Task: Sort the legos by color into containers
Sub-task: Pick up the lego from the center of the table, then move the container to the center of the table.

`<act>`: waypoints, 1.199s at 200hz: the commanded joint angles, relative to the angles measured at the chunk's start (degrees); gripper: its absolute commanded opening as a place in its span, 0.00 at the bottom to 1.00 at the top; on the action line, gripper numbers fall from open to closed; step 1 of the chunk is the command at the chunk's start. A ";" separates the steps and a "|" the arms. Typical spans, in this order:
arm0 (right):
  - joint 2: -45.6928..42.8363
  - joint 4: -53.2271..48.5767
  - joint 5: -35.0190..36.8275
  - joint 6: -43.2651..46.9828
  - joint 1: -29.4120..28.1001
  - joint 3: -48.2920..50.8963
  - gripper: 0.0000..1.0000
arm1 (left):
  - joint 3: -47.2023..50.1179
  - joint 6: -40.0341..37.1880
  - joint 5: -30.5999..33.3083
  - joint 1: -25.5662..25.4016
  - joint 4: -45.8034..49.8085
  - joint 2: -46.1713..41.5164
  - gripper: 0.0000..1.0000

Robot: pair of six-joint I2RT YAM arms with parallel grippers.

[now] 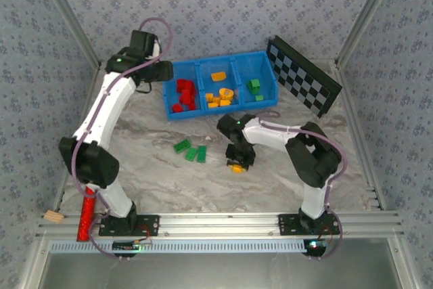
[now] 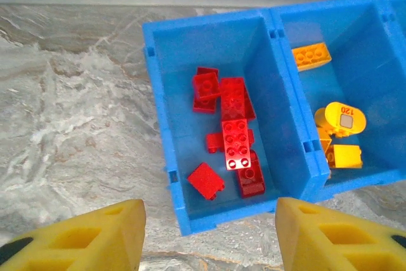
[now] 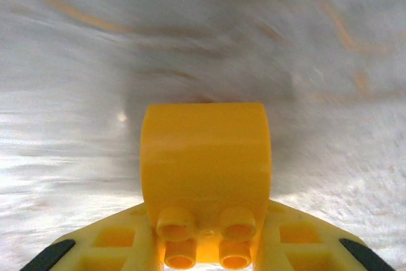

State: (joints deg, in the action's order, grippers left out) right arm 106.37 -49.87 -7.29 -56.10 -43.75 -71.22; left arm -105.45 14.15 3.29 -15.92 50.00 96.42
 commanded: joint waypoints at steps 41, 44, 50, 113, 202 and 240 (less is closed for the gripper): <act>3.33 -14.69 15.24 27.39 3.64 -23.11 0.26 | 12.46 -7.16 -5.32 4.29 -1.36 -16.81 0.60; 3.59 -14.75 15.73 28.37 3.73 -24.03 0.27 | 13.26 -7.47 -5.47 4.44 -1.64 -17.61 0.61; 4.09 -14.81 16.95 30.30 3.98 -25.70 0.27 | 14.71 -7.85 -5.44 4.66 -2.23 -19.13 0.62; 10.03 -8.80 29.11 45.72 8.22 -38.65 0.27 | 20.67 -12.31 -4.25 5.38 -0.36 -29.10 0.70; 22.52 1.96 21.88 54.50 17.54 -52.30 0.27 | 25.53 -2.11 -6.79 5.37 8.33 -32.86 0.72; 28.07 3.02 20.81 56.46 16.46 -59.37 0.27 | 28.43 -1.31 -6.81 5.37 10.92 -34.90 0.73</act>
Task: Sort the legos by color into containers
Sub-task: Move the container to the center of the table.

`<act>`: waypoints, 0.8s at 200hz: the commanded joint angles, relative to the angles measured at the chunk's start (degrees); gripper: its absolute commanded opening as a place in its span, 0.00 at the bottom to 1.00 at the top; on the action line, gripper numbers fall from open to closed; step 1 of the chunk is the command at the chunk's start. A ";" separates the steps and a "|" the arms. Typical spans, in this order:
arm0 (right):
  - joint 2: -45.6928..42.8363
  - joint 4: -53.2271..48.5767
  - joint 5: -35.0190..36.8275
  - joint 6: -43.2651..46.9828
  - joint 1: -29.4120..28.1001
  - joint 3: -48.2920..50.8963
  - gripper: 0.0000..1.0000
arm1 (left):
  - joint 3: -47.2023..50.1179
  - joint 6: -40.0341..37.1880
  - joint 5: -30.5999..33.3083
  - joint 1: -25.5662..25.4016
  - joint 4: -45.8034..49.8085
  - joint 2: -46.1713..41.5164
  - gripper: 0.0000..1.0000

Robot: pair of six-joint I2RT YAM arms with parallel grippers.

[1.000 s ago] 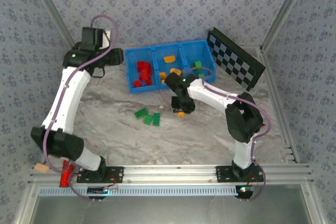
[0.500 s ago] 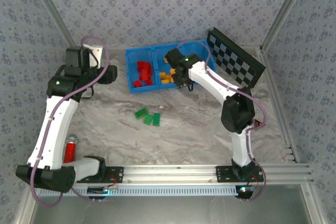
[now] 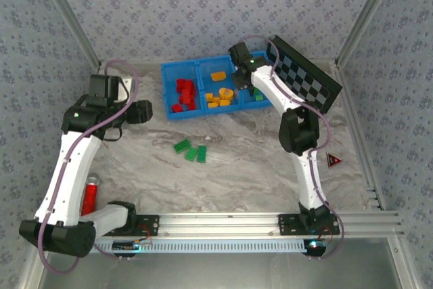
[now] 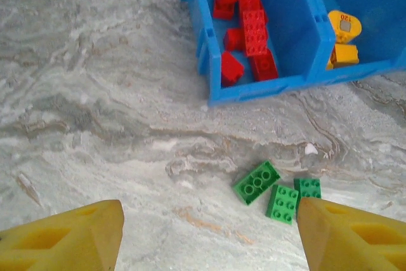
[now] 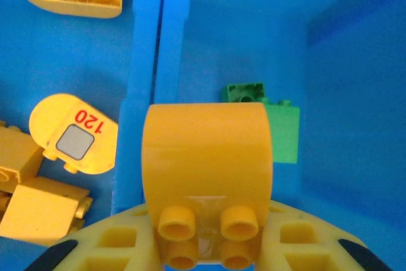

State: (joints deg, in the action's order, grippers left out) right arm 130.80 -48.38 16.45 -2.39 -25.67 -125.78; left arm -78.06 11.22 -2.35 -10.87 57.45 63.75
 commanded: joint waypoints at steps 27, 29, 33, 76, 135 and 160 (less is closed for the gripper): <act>6.69 1.61 -1.90 3.64 -2.98 -9.41 0.26 | 2.21 1.26 -1.51 0.33 4.14 -2.05 0.74; 6.84 1.62 -1.69 3.74 -3.09 -9.62 0.26 | 2.28 1.26 -1.56 0.33 4.15 -2.05 0.74; 7.10 1.69 -1.22 3.87 -3.36 -10.09 0.26 | 2.35 1.30 -1.65 0.33 4.09 -2.05 0.74; 6.85 4.53 2.68 6.42 -6.03 -10.38 0.26 | 3.36 0.22 -2.18 0.30 3.28 -1.66 0.74; 5.17 8.17 7.42 8.36 -7.81 -11.24 0.26 | 4.50 -0.50 -2.57 0.33 2.53 -1.52 0.75; 4.41 10.64 7.29 9.87 -8.73 -10.87 0.25 | 4.72 -0.82 -2.82 0.33 2.12 -1.13 0.75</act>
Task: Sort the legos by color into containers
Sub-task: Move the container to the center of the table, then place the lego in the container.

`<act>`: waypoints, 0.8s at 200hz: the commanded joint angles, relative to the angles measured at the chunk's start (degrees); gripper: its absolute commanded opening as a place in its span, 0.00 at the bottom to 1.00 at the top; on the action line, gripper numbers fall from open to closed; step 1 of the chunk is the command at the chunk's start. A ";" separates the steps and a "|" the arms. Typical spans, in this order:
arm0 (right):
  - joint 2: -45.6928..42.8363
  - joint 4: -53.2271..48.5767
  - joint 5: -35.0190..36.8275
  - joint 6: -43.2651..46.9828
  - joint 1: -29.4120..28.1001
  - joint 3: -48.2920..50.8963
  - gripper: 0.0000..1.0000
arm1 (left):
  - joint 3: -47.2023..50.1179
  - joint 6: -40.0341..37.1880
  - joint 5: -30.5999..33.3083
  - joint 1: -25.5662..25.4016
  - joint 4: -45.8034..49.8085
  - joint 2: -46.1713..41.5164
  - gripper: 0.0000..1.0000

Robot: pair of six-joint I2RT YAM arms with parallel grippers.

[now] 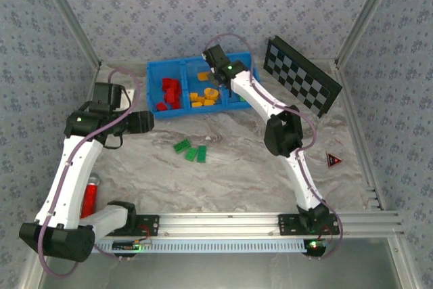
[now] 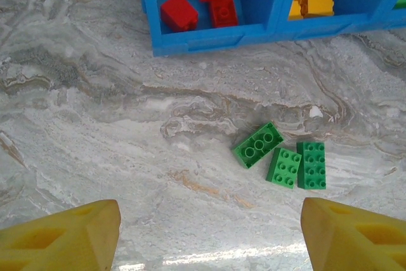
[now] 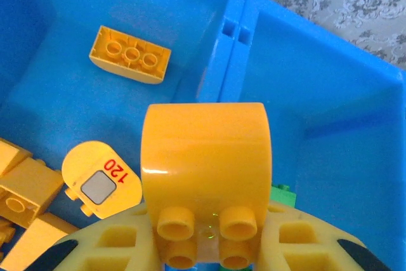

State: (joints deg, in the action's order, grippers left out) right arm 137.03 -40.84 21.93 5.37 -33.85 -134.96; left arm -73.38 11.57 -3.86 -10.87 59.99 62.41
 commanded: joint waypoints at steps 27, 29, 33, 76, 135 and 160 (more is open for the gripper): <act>-1.91 5.90 -0.55 4.67 -2.05 -2.45 0.26 | 0.23 -1.45 -1.45 0.33 -0.76 0.11 0.76; -1.74 5.98 -0.77 4.83 -2.15 -2.67 0.26 | 0.32 -1.46 -1.42 0.28 -0.84 0.09 0.76; -1.41 5.96 -1.10 4.99 -2.31 -3.19 0.26 | 0.46 -1.47 -1.50 0.32 -0.98 0.06 0.76; 4.90 4.48 -0.30 8.39 -5.03 -9.63 0.27 | 1.60 -1.89 -2.73 0.33 -1.91 0.08 0.76; 10.78 3.76 -0.04 9.21 -6.25 -10.93 0.27 | 2.44 -0.25 -3.68 0.33 -2.32 -2.76 0.77; 10.80 3.32 -0.38 7.84 -6.24 -9.07 0.27 | 2.81 0.16 -5.15 0.33 -3.07 -3.18 0.78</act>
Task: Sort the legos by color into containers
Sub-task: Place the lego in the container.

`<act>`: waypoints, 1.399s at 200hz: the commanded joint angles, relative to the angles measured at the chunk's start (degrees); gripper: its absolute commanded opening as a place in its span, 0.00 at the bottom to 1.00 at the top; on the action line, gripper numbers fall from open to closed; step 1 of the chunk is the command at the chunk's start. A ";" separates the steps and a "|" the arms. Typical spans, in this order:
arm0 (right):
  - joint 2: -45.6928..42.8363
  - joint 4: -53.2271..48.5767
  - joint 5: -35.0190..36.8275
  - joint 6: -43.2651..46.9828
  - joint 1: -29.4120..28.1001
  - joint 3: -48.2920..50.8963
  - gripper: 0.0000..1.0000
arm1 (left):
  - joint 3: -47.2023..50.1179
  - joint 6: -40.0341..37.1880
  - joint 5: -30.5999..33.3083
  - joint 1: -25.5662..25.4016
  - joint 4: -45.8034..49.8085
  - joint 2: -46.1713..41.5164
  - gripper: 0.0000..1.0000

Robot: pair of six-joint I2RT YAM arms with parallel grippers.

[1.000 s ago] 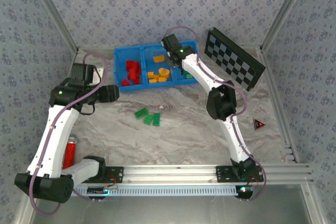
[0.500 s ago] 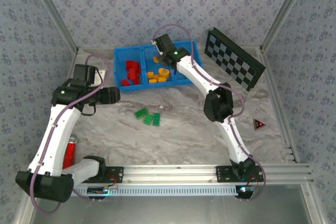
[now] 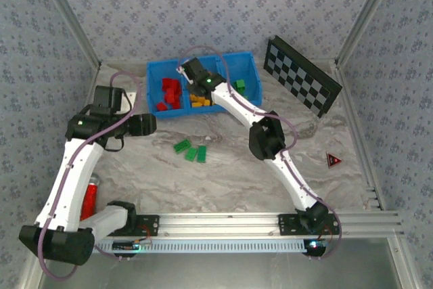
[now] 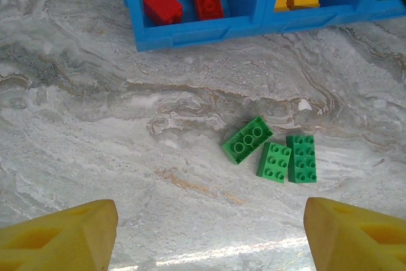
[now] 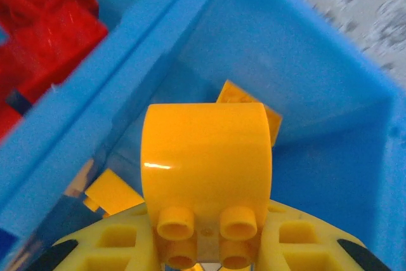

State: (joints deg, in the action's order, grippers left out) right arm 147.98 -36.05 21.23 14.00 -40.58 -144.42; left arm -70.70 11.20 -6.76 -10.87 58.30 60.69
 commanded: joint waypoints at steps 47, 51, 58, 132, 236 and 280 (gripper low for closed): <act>-0.19 -4.47 -0.27 -4.12 0.02 2.40 0.33 | -2.58 -0.86 -2.90 0.32 -2.03 1.74 0.82; -0.28 -4.77 -0.34 -4.35 -0.02 2.52 0.34 | -2.75 -0.98 -2.92 0.33 -2.05 1.92 0.82; -0.40 -5.38 -0.67 -4.90 -0.04 2.70 0.36 | -3.04 -1.22 -2.90 0.33 -2.21 2.18 0.82; -5.24 -13.27 -4.38 -12.19 -0.08 0.38 0.54 | -4.56 -1.01 -2.46 0.32 -5.37 0.98 0.89; -28.07 -19.00 -8.99 -40.72 -1.40 22.25 0.59 | -6.24 -5.59 -2.92 0.33 -7.39 -1.70 0.96; -33.86 -17.31 -12.53 -57.86 -6.04 37.17 0.66 | -5.84 -5.68 -2.99 0.03 -7.87 -2.23 0.97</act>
State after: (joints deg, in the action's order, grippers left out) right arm 115.79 -52.90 12.45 -30.33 -43.66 -114.32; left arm -75.40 6.68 -8.64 -10.87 51.92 59.44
